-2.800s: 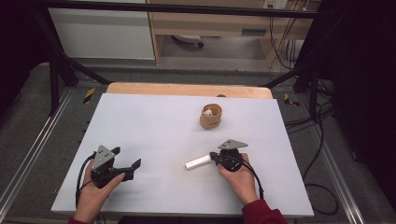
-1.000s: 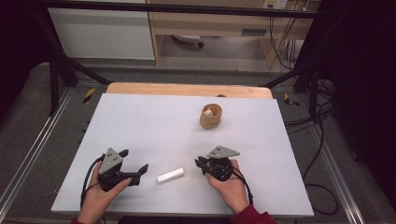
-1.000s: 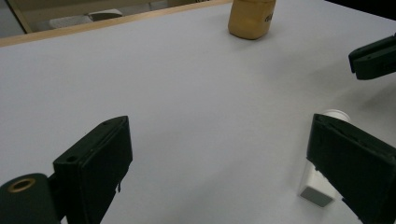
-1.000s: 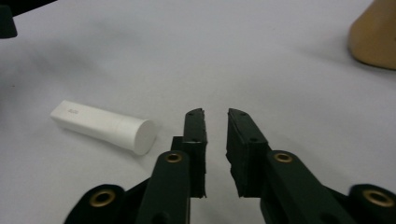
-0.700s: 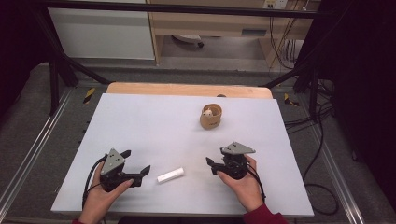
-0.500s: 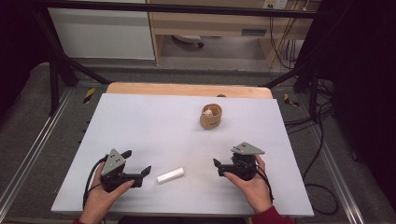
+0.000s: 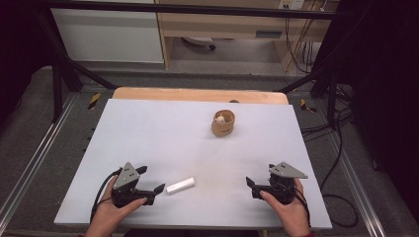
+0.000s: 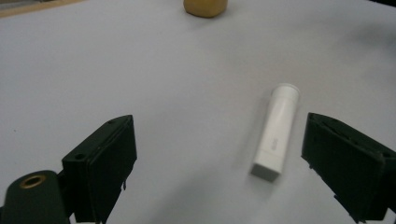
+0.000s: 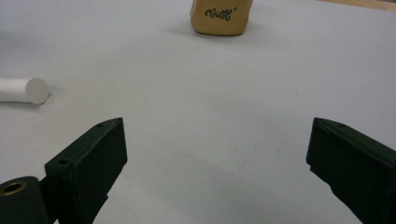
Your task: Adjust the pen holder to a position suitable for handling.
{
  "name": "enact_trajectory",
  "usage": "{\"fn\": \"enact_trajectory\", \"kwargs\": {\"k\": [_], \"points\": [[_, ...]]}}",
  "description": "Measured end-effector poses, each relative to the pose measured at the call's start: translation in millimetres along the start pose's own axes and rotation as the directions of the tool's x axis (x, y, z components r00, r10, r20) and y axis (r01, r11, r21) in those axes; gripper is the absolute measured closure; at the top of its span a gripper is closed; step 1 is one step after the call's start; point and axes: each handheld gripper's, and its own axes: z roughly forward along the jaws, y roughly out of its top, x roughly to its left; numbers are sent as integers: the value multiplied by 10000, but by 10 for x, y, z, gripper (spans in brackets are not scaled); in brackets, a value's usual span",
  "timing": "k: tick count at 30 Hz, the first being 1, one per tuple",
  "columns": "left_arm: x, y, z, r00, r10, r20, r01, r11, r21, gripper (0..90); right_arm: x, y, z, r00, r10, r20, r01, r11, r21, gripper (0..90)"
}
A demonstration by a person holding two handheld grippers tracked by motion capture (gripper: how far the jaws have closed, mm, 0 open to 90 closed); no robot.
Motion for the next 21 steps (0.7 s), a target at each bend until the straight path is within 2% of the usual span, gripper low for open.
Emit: {"fn": "enact_trajectory", "kwargs": {"k": [2, 5, 8, 11, 13, 19, 21], "points": [[-35, -17, 2, 9999, 108, 50, -108, 9998, 146, 108, -25, 41, 78, 9998, 164, -113, -164, 9999, -48, 51], [-72, -24, 44, 9995, 265, 147, -270, 9990, 346, 109, -29, 61, 126, 9998, 148, -134, -148, 9999, -12, 48], [-80, -10, 107, 9987, 172, 471, -190, 9991, 376, 122, -26, 59, 156, 9998, 74, -207, -73, 9999, 69, 43], [-60, 16, 205, 9948, -74, 1018, 41, 9994, 329, 145, -28, 34, 147, 9997, -17, -233, 18, 10000, 37, 39], [-50, 47, 272, 9935, -60, 1140, 27, 9996, 291, 147, -35, 34, 142, 9999, -5, -171, 5, 10000, -36, 38], [-166, 55, 336, 9929, 382, 1129, -438, 9979, 482, 191, -32, 36, 159, 9999, 23, -138, -22, 10000, 42, 43], [-199, 45, 351, 9910, 617, 1191, -701, 9952, 678, 256, -31, 35, 173, 9999, -30, -133, 31, 9999, 134, 44]]}}
